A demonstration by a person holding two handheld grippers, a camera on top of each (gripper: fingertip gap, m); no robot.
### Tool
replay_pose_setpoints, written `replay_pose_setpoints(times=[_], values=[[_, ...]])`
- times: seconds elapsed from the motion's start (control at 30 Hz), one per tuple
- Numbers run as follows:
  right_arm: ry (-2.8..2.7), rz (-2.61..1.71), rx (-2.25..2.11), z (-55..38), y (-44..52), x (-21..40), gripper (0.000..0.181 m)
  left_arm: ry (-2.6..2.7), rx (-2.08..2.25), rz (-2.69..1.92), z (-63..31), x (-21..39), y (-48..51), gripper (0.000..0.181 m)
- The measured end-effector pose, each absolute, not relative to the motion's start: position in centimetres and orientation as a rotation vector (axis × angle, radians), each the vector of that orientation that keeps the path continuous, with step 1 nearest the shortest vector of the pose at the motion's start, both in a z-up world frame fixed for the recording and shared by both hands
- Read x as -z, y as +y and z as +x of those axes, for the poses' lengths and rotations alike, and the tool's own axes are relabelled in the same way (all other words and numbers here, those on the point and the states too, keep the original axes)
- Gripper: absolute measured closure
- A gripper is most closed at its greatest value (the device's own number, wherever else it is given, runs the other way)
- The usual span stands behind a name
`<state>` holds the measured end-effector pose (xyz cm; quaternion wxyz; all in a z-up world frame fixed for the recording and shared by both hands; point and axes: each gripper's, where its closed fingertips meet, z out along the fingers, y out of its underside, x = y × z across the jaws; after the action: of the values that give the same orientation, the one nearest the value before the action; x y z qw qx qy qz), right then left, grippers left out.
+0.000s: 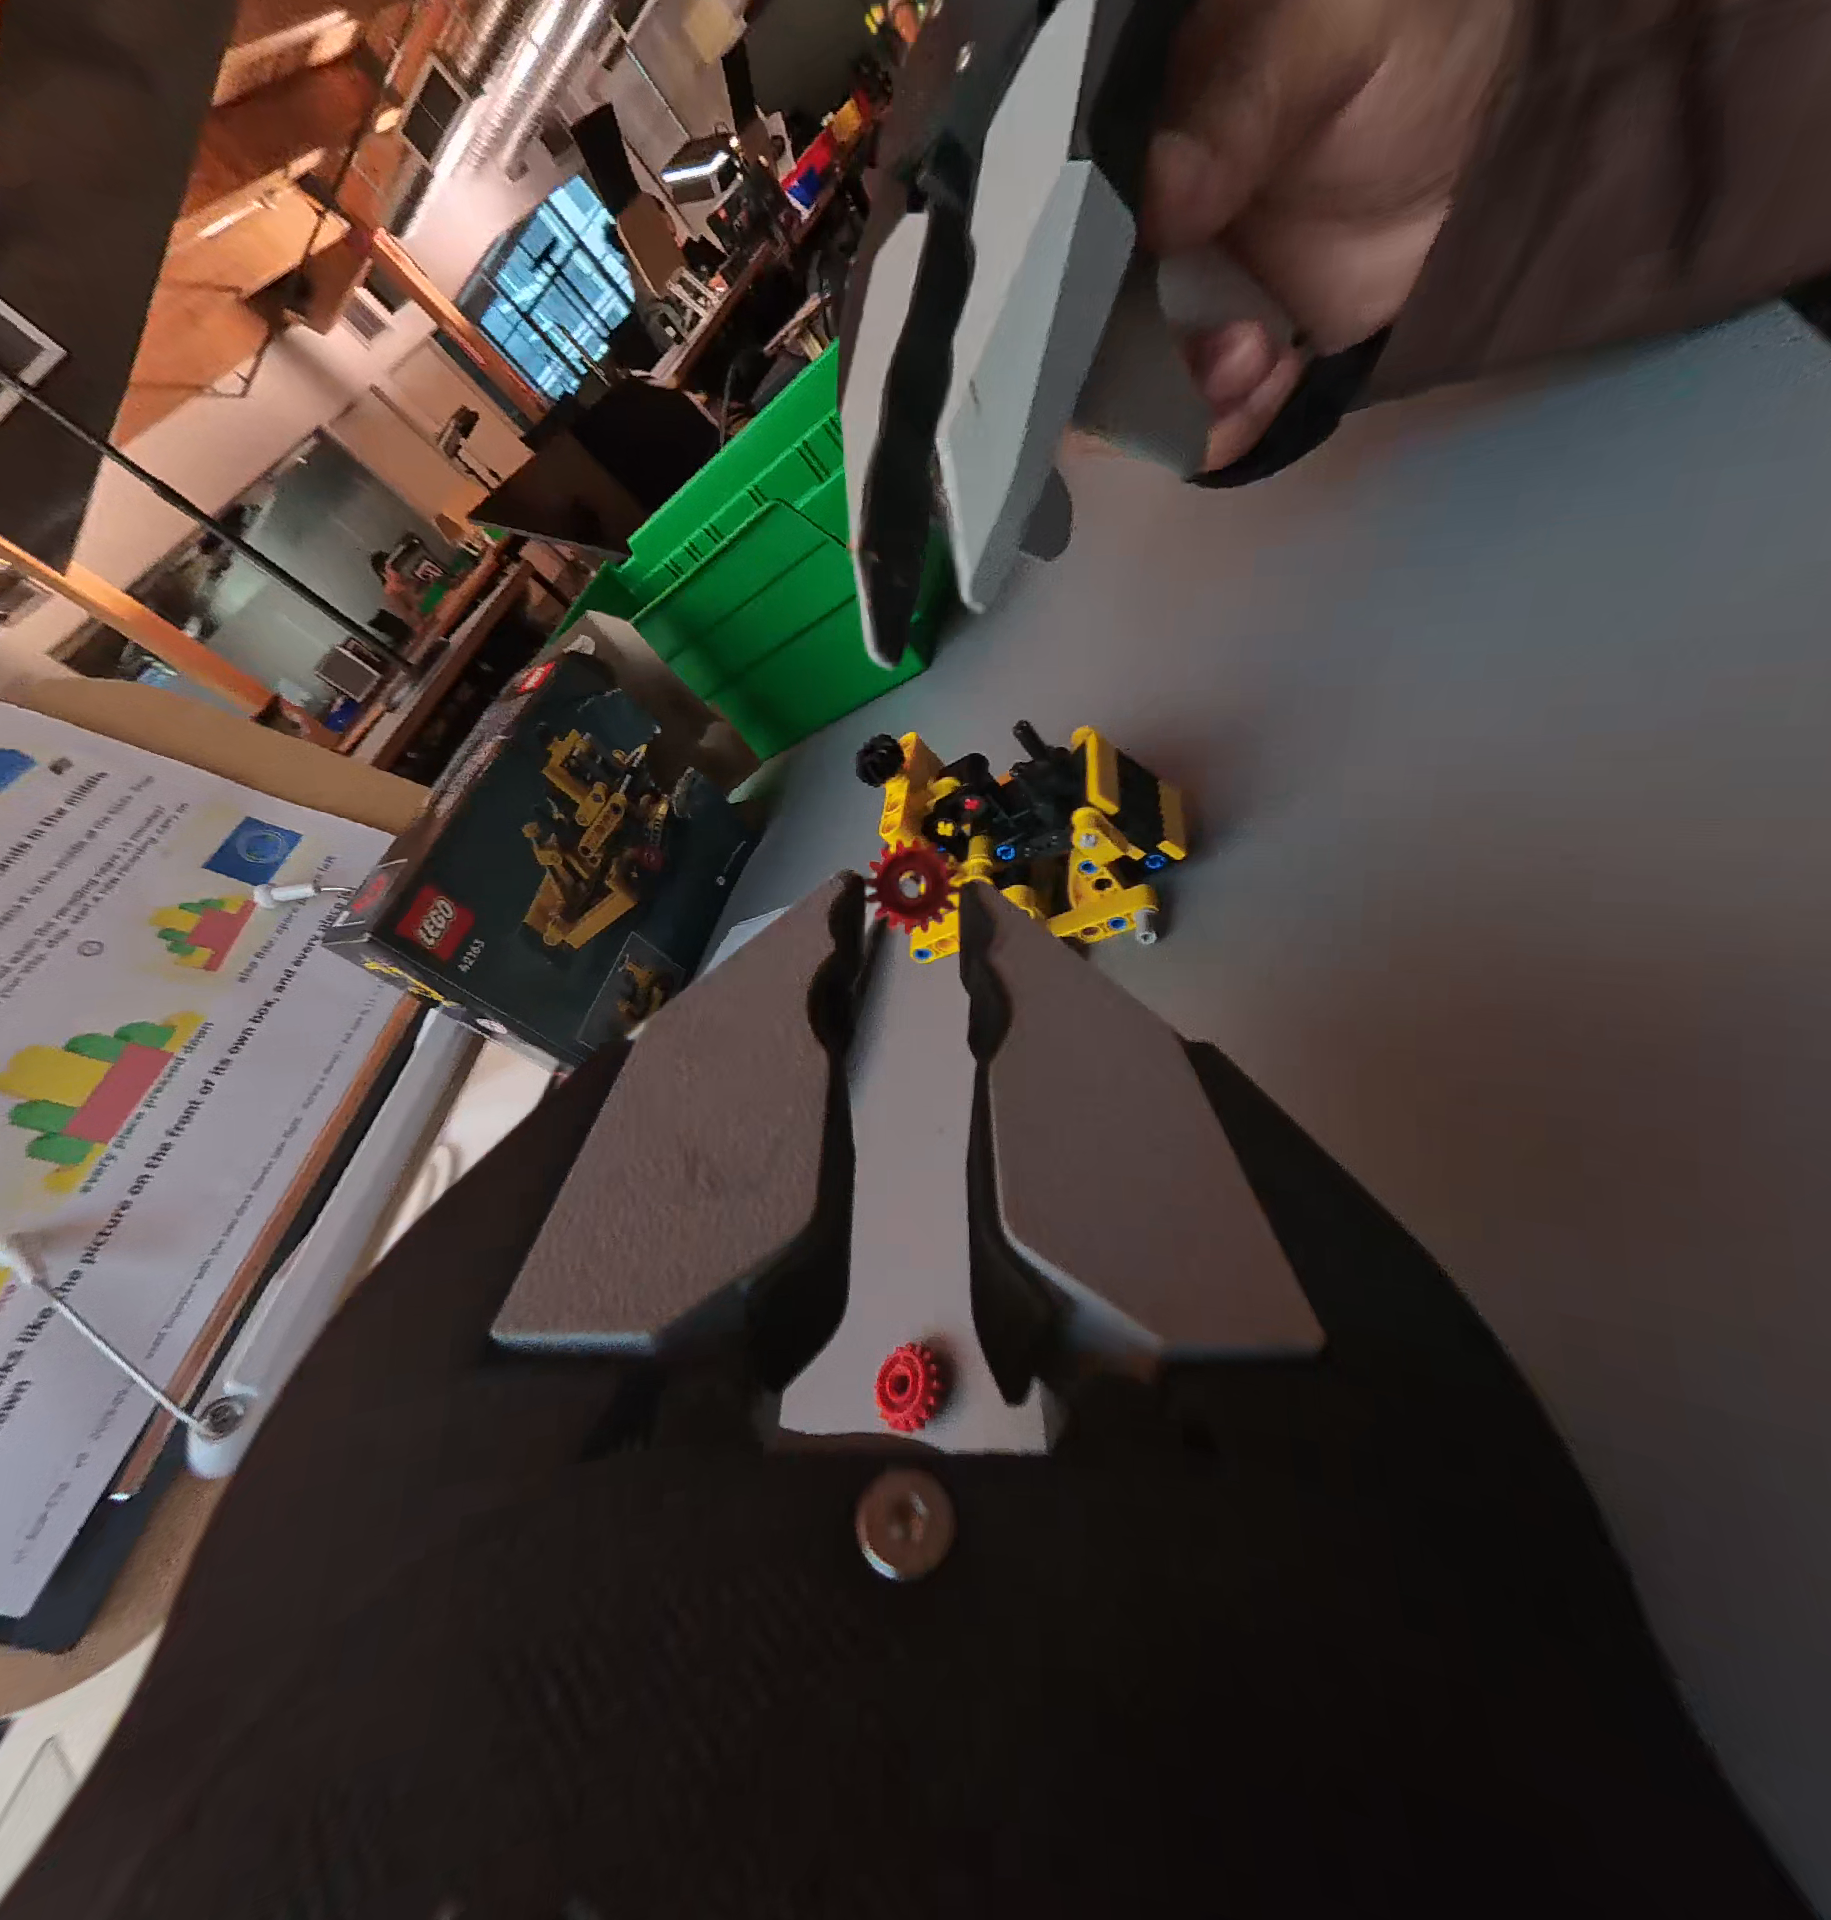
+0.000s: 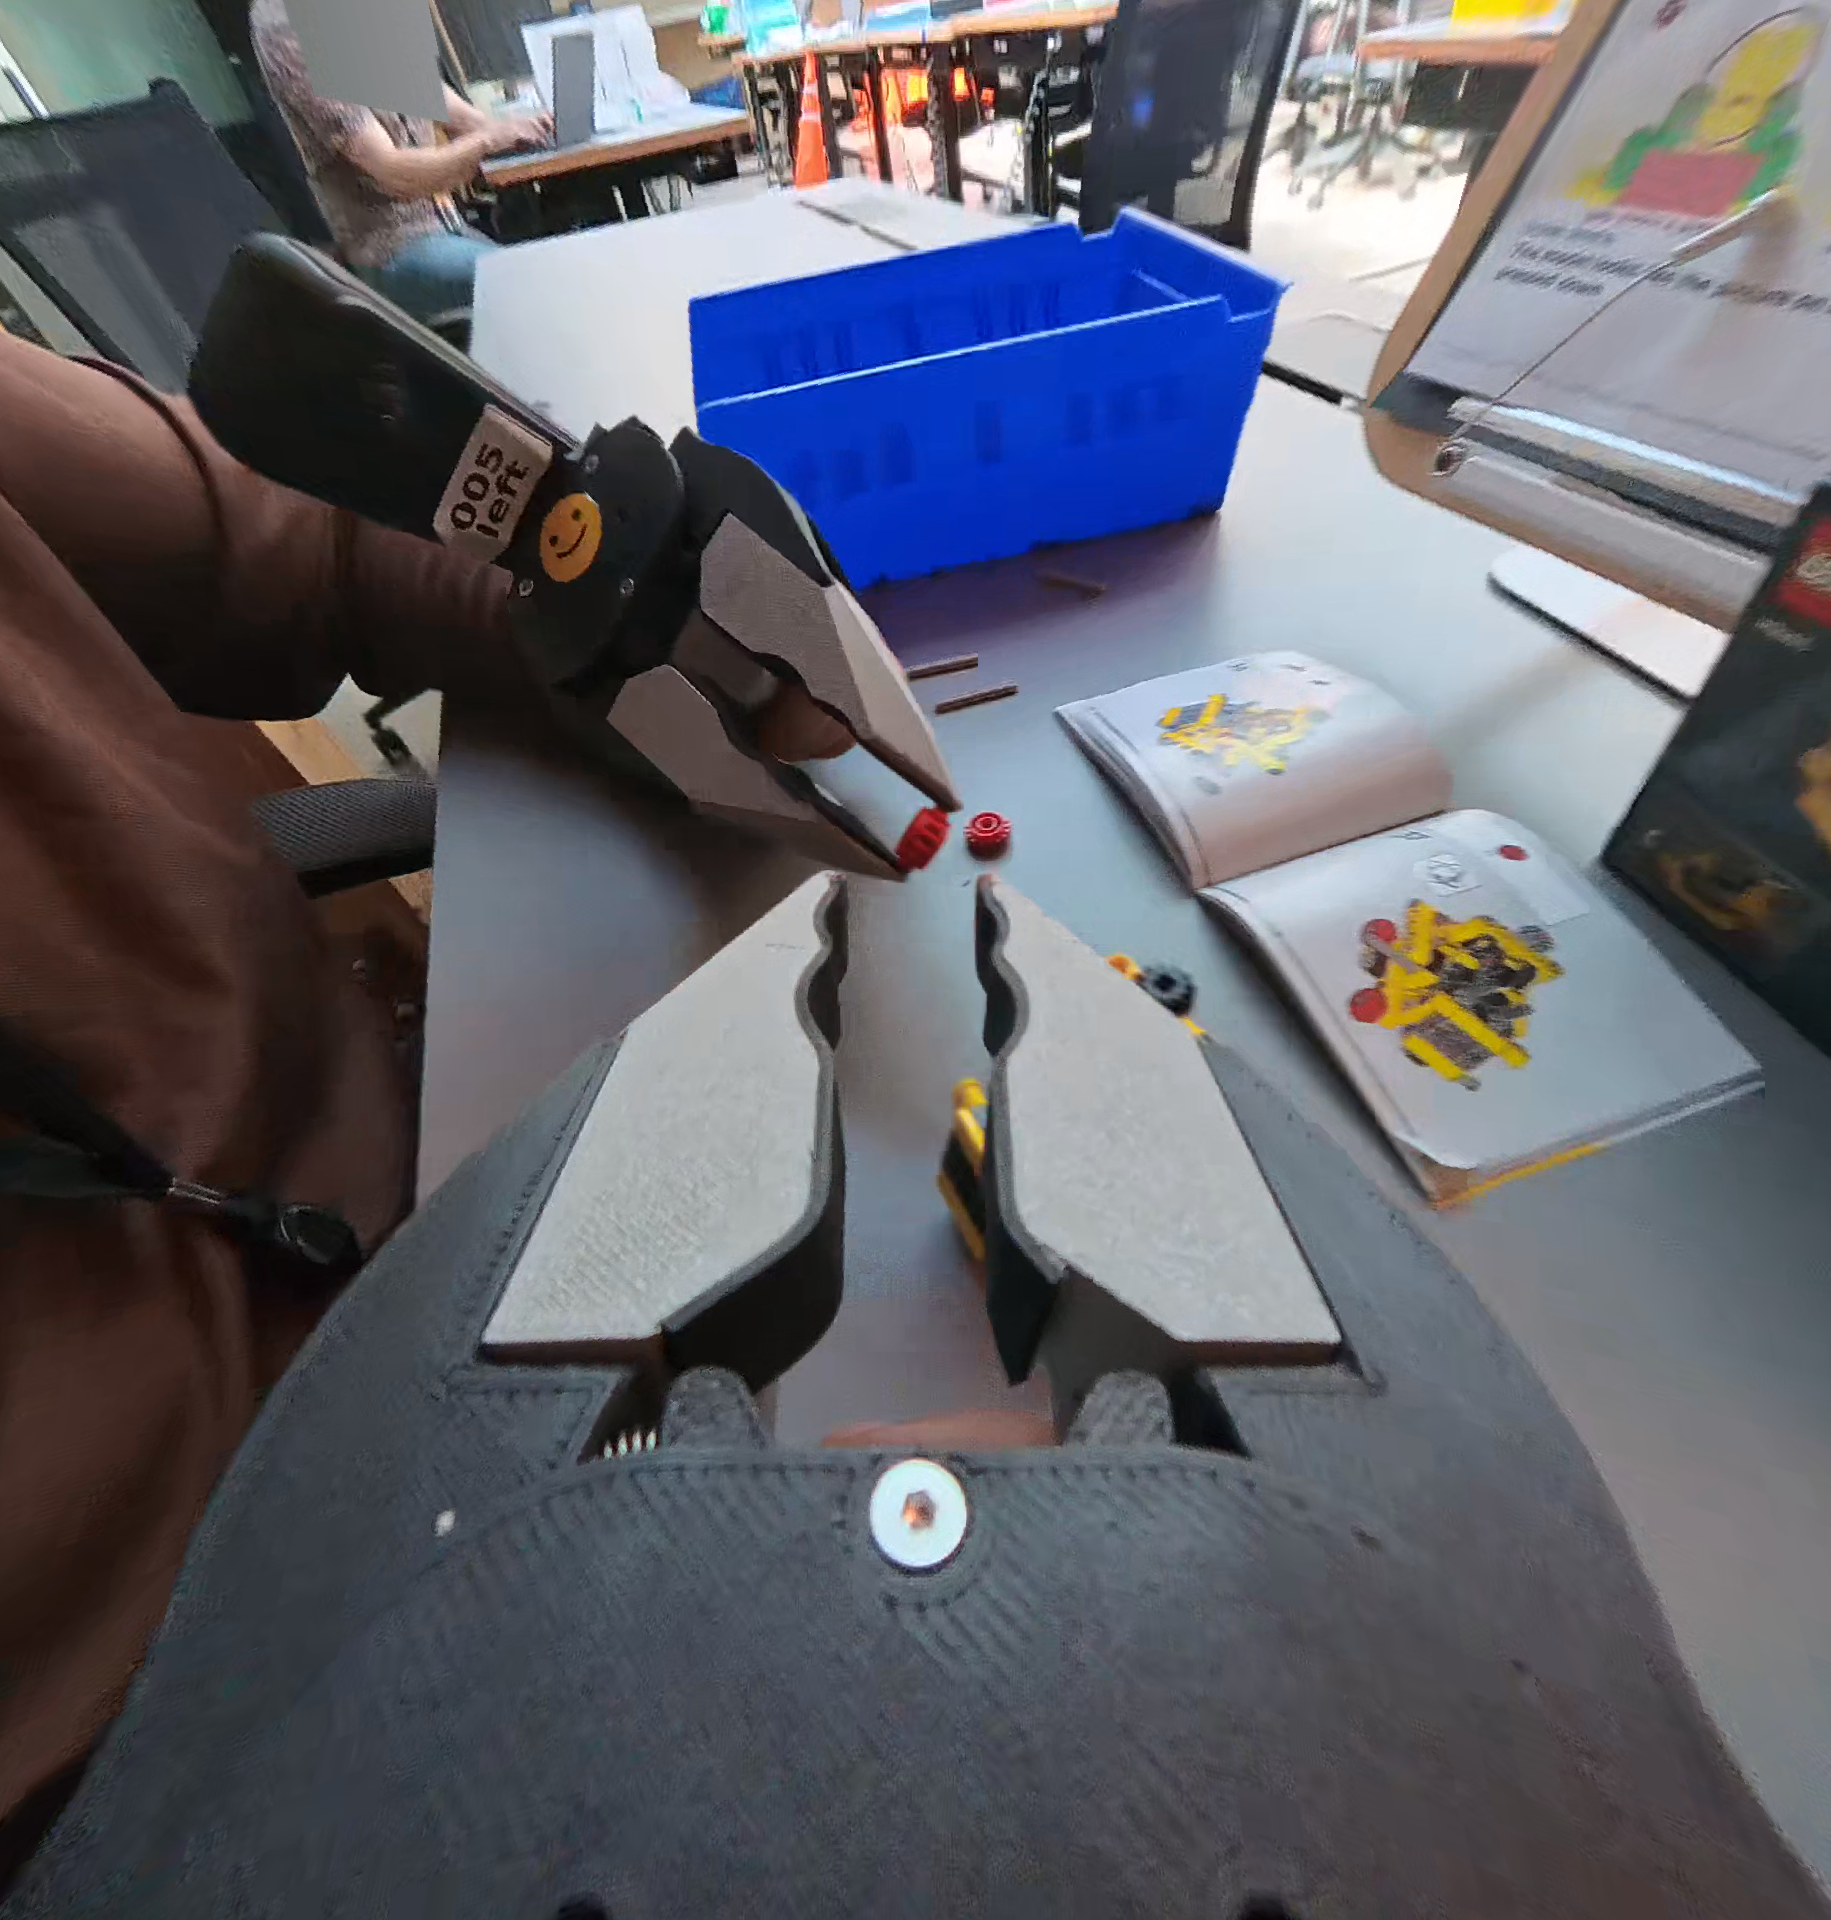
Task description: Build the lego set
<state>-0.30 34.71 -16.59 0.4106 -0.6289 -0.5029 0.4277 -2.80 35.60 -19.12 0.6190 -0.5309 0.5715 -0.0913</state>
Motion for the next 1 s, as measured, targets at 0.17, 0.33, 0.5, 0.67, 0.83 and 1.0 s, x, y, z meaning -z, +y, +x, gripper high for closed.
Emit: replay_pose_setpoints(times=[0.17,0.33,0.5,0.67,0.83,1.0], values=[[-1.297,-1.684,-0.941,-3.4,33.3,18.3,0.153,1.298,0.157,-1.152,-2.3,18.1,33.9,0.166],[-1.261,-1.721,-0.932,-3.6,33.4,18.7,0.175,1.309,0.103,-1.141,-2.5,18.5,33.7,0.166],[-1.315,-1.700,-0.945,-3.2,33.0,18.9,0.176,1.323,0.140,-1.119,-2.3,18.6,33.2,0.167],[-1.501,-1.634,-0.839,-2.4,32.2,20.1,0.176,1.363,0.506,-1.211,-1.7,18.9,31.4,0.168],[-1.607,-1.565,-0.794,-2.4,31.2,21.2,0.176,1.396,0.654,-1.340,-1.3,20.1,31.2,0.175],[-1.571,-1.642,-0.661,-1.6,33.0,21.9,0.178,1.330,0.609,-1.502,-1.7,21.4,33.1,0.176]])
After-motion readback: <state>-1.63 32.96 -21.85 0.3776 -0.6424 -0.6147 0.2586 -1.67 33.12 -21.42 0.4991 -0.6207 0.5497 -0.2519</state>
